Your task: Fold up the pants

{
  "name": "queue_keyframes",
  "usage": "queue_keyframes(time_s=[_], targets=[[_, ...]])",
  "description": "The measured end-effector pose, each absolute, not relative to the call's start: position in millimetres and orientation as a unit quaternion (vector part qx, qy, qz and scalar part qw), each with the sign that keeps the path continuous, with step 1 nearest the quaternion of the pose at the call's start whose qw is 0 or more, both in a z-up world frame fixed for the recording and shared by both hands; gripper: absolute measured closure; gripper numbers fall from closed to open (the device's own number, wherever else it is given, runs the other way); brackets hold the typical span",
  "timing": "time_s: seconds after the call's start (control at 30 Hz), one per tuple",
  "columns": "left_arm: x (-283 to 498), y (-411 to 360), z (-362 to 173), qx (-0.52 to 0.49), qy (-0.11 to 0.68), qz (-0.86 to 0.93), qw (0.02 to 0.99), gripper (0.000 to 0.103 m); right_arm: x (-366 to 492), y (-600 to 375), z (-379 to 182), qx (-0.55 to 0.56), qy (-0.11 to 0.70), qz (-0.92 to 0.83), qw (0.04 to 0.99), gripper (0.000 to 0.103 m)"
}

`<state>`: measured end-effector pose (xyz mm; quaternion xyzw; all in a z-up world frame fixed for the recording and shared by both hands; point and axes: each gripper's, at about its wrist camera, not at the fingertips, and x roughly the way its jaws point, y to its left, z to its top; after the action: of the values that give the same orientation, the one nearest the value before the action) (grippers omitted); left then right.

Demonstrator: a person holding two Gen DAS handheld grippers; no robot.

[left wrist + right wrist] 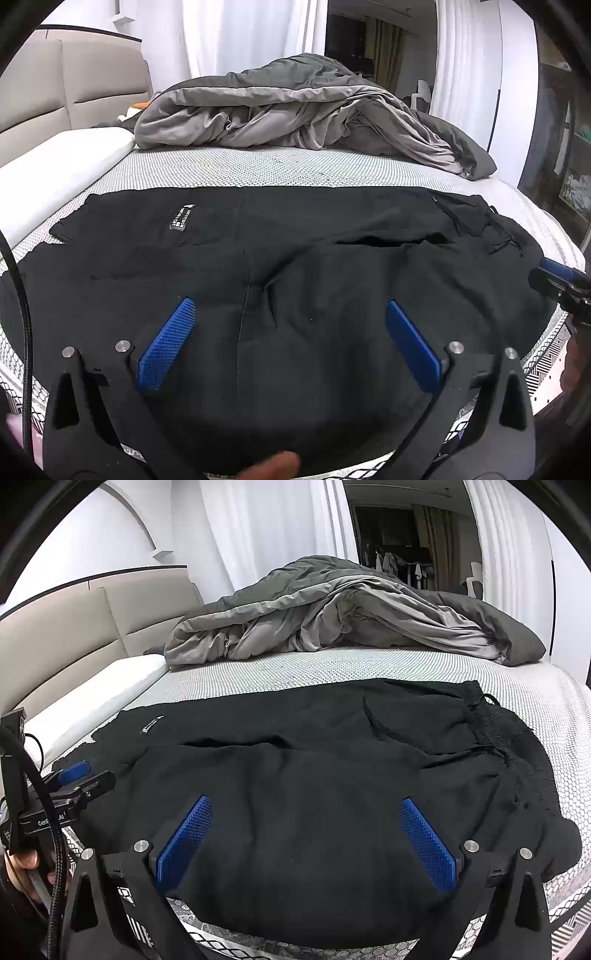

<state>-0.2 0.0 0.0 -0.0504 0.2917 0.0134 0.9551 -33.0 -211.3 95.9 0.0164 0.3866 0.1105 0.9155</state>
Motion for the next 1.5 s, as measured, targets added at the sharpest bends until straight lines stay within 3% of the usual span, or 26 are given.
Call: queue_keyframes(time_s=[1.5], targets=[[-2.3, 10.3, 3.9, -0.059, 0.283, 0.029, 0.957, 0.001, -37.2, -207.7, 97.6, 0.014, 0.386, 0.111, 0.916, 0.0]])
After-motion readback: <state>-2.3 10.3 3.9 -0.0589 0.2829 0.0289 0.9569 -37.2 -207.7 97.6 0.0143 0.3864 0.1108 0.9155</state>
